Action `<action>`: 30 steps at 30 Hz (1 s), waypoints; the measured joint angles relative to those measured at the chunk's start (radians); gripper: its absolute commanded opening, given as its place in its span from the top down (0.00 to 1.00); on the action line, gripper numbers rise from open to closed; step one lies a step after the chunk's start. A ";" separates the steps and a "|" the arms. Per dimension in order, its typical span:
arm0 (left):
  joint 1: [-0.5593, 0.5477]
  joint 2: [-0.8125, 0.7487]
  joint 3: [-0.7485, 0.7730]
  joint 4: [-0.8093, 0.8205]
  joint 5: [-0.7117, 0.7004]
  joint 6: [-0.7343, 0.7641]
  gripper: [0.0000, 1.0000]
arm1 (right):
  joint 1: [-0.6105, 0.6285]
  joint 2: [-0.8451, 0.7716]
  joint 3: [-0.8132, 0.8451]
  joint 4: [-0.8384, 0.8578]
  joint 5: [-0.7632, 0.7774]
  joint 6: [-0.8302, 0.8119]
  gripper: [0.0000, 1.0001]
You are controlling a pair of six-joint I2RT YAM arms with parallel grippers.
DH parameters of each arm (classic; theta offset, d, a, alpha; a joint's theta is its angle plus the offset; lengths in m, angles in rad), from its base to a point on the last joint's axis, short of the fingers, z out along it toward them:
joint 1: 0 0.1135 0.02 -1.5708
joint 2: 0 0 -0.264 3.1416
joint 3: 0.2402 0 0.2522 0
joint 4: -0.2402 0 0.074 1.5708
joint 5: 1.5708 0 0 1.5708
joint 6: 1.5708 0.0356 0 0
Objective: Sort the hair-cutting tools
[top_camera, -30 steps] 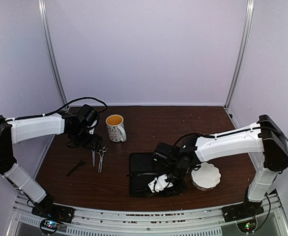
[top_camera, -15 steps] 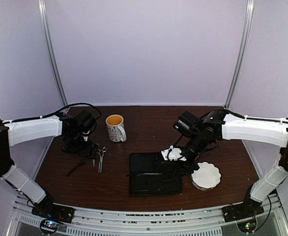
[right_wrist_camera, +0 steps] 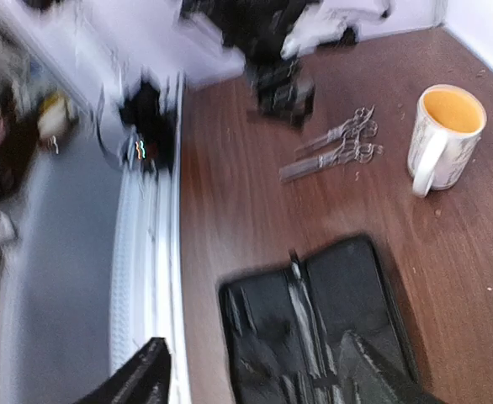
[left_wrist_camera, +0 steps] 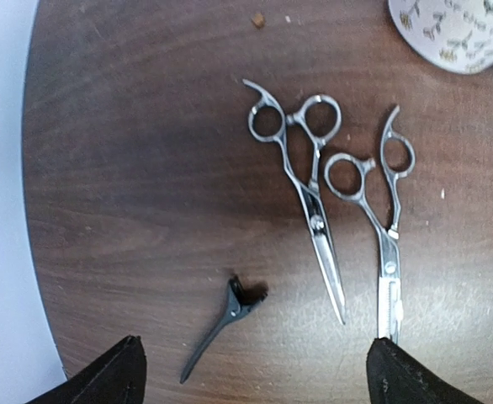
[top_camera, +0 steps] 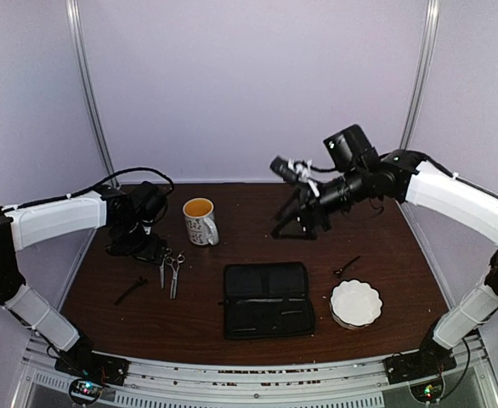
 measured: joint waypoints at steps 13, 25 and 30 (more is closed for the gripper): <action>0.000 0.028 0.030 -0.084 -0.055 -0.041 0.08 | -0.042 0.007 0.279 0.734 -0.256 1.242 0.00; 0.000 0.084 0.069 -0.109 -0.108 -0.044 0.08 | -0.052 0.005 0.227 1.226 -0.311 1.733 0.00; 0.000 0.090 0.069 -0.113 -0.123 -0.036 0.07 | -0.060 0.006 0.226 1.257 -0.311 1.755 0.00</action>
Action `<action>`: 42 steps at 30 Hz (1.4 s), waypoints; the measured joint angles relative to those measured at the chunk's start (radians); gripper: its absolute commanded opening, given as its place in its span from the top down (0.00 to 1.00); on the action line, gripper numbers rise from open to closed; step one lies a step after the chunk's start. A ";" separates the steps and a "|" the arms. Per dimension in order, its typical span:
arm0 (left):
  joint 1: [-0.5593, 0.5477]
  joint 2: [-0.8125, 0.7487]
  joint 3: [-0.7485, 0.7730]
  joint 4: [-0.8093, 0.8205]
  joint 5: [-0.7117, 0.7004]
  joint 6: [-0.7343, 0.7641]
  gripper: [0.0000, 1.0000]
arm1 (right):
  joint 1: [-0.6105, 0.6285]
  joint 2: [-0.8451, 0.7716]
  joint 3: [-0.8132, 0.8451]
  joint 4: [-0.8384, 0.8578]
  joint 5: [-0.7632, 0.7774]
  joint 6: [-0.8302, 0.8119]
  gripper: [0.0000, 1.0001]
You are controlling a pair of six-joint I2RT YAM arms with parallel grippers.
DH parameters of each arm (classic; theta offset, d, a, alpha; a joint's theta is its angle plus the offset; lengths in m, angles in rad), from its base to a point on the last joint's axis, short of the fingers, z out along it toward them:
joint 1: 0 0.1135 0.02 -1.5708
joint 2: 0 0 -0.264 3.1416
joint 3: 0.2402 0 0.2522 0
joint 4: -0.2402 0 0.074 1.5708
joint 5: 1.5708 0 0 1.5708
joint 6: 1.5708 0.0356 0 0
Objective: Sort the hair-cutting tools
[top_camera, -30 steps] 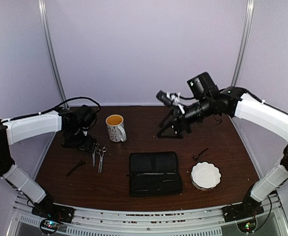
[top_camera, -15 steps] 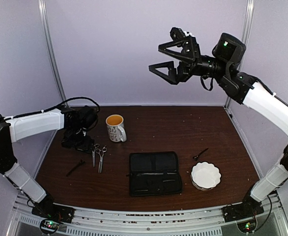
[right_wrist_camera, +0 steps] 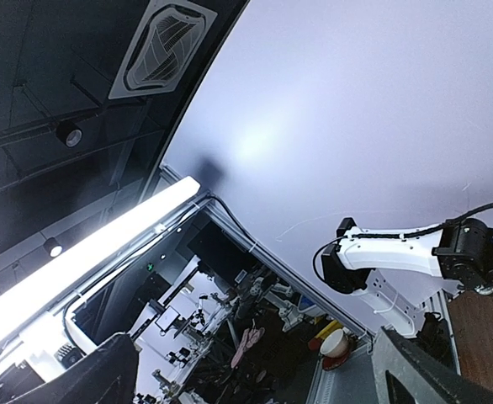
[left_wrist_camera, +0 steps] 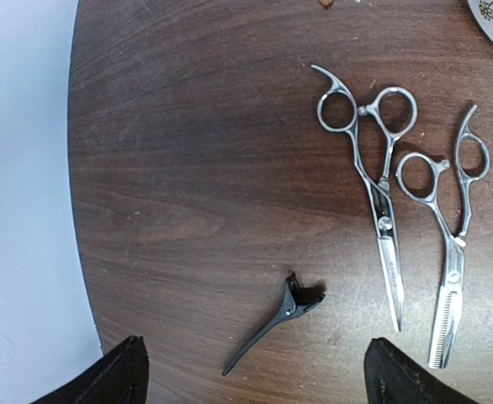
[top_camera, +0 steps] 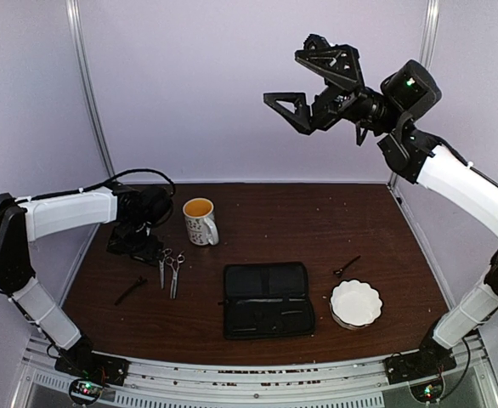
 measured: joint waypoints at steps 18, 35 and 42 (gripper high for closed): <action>0.051 -0.239 -0.206 0.130 0.193 0.230 0.25 | -0.064 -0.110 -0.133 -1.040 0.568 -1.446 0.00; 0.168 0.026 -0.152 0.107 0.283 0.315 0.49 | 0.003 -0.177 -0.239 -1.297 0.711 -1.871 0.00; 0.190 0.086 -0.126 0.097 0.283 0.356 0.59 | 0.003 -0.211 -0.237 -1.354 0.738 -1.918 0.00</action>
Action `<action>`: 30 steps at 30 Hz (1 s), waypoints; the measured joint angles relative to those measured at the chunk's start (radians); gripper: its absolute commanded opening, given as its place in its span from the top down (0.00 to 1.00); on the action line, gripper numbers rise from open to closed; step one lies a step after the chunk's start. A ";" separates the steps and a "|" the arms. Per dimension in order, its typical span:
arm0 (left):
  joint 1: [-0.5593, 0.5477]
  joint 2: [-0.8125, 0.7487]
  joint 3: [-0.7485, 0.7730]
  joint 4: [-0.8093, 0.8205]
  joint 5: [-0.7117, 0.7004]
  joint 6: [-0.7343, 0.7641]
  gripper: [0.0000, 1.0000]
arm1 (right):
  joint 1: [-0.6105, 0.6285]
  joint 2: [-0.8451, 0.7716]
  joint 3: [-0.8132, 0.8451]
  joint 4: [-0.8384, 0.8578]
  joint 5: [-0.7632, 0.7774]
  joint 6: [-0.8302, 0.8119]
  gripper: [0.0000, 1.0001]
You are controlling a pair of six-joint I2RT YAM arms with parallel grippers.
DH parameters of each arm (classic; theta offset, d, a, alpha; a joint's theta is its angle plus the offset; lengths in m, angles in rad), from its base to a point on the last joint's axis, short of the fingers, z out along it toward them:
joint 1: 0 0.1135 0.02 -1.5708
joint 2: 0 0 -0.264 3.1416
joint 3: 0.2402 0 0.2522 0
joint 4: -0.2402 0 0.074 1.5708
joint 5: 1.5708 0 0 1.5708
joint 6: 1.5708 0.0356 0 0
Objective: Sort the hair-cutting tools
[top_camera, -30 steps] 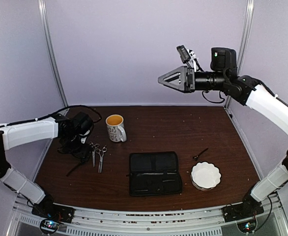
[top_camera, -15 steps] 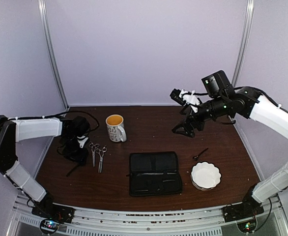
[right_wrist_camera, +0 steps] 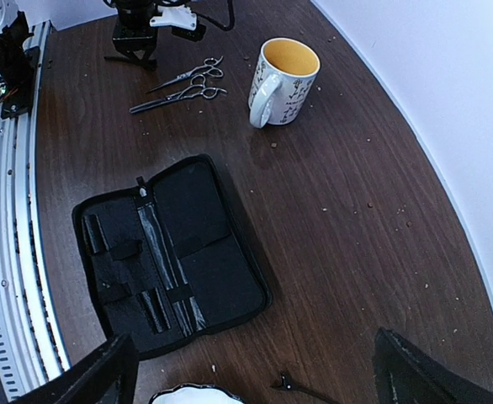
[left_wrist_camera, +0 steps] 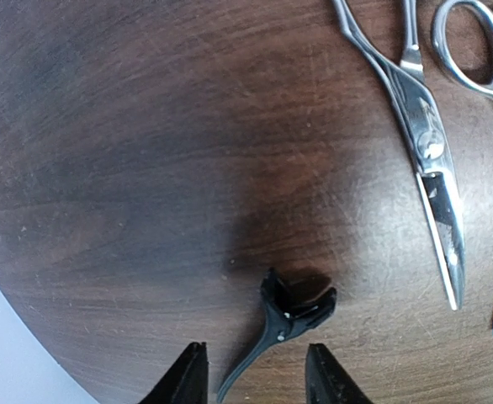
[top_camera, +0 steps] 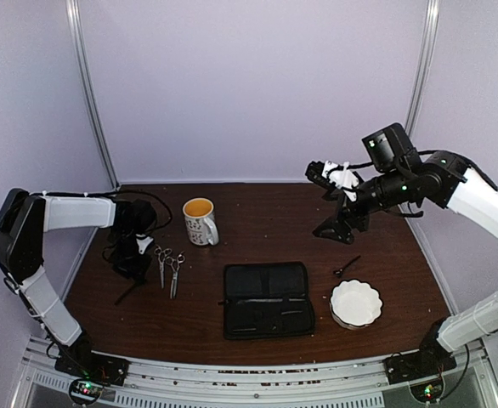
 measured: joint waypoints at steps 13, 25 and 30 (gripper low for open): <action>0.000 0.076 0.002 -0.002 0.001 0.021 0.75 | -0.002 -0.044 -0.010 -0.082 -0.043 -0.140 0.00; -0.011 0.087 0.013 -0.012 0.026 0.037 0.99 | -0.021 -0.067 -0.051 -0.084 -0.081 -0.148 0.00; -0.053 0.085 0.013 -0.013 0.017 0.034 1.00 | -0.040 -0.067 -0.051 -0.086 -0.111 -0.148 0.00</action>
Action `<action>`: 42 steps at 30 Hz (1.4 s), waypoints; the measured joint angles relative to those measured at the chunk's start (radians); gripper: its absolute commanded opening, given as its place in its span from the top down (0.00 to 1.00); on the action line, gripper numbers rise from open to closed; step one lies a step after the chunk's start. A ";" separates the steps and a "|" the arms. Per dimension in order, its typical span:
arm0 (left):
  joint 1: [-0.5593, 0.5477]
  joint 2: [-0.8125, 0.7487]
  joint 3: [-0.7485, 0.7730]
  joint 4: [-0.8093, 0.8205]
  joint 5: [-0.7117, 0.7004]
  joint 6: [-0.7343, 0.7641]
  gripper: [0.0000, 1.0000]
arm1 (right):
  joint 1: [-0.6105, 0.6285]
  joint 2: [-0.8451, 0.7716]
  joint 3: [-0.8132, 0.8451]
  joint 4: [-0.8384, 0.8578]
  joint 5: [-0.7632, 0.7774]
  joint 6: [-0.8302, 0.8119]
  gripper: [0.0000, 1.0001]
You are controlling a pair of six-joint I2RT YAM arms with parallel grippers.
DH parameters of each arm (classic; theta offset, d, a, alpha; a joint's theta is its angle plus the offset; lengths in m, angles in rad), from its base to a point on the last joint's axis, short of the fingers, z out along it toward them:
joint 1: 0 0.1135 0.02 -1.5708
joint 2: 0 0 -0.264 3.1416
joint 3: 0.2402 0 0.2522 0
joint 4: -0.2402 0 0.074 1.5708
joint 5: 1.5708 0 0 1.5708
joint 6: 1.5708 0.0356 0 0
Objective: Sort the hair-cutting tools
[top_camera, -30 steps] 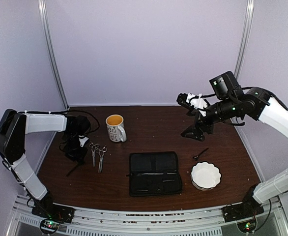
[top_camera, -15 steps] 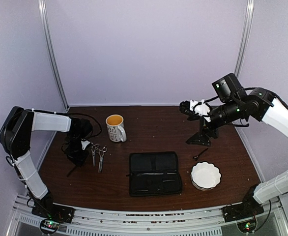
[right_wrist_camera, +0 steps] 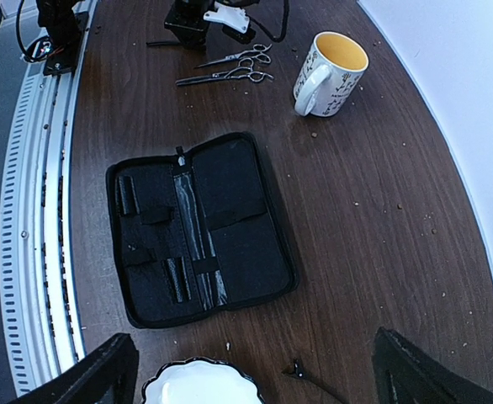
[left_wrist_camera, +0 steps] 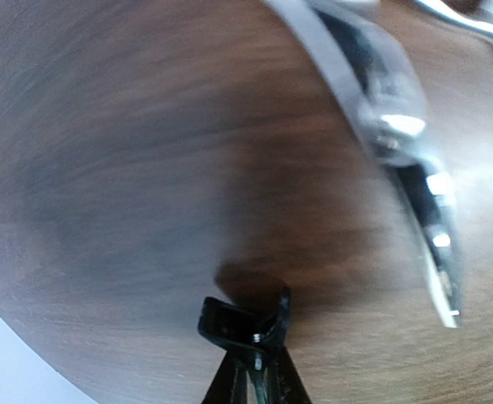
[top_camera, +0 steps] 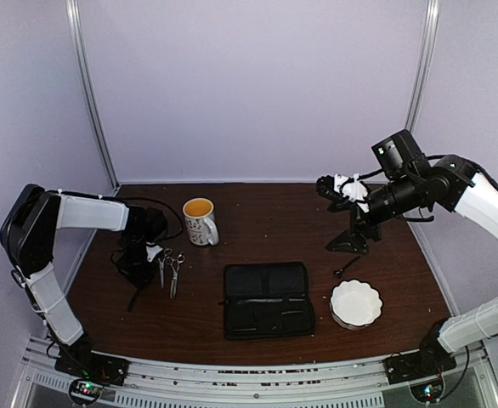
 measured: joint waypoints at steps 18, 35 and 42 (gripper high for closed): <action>-0.271 -0.015 0.284 -0.195 -0.006 0.031 1.00 | -0.048 -0.029 -0.007 0.045 0.082 0.066 0.00; -0.546 0.201 0.742 -0.086 0.026 0.225 1.00 | -0.351 -0.006 -0.190 0.158 -0.057 0.208 0.12; -0.562 0.307 0.884 0.023 0.062 0.342 1.00 | -0.462 0.066 -0.196 0.200 -0.187 0.304 0.27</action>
